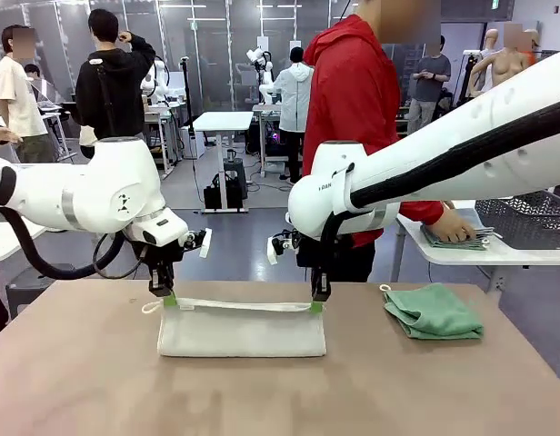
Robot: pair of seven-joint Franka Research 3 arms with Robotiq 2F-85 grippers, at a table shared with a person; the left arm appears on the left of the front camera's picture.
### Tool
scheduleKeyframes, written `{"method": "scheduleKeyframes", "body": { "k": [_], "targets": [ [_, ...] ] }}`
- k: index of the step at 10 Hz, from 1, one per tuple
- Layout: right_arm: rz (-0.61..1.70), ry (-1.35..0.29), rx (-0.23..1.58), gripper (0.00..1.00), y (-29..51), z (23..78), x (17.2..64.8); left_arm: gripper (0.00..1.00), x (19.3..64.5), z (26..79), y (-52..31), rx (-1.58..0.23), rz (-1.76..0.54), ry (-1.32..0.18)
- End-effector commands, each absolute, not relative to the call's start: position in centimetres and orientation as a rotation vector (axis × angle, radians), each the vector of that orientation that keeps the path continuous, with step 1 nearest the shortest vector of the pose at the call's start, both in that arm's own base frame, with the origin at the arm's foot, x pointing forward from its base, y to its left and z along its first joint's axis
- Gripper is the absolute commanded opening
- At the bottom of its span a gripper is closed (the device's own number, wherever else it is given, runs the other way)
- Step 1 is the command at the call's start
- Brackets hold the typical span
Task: Fold the towels and place them in the basket.
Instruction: When a person lays out a Towel with hook on the table, fold it in half twice.
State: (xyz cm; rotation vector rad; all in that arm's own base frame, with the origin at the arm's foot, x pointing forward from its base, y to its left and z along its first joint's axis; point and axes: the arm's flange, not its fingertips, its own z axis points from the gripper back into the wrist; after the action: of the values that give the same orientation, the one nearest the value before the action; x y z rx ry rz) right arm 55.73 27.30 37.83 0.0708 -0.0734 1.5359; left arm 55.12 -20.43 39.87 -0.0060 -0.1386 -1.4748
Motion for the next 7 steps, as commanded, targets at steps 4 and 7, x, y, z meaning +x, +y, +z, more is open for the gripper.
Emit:
{"method": "scheduleKeyframes", "body": {
  "k": [4,7],
  "targets": [
    [1.562,-0.080,0.052,0.04,27.2,36.6,60.1,0.03,60.3,38.8,-21.3,-0.038,-1.455,-0.095],
    [1.561,-0.091,0.045,0.04,27.4,35.0,62.1,0.03,62.2,37.5,-20.9,-0.048,-1.446,-0.084]
  ]
}}
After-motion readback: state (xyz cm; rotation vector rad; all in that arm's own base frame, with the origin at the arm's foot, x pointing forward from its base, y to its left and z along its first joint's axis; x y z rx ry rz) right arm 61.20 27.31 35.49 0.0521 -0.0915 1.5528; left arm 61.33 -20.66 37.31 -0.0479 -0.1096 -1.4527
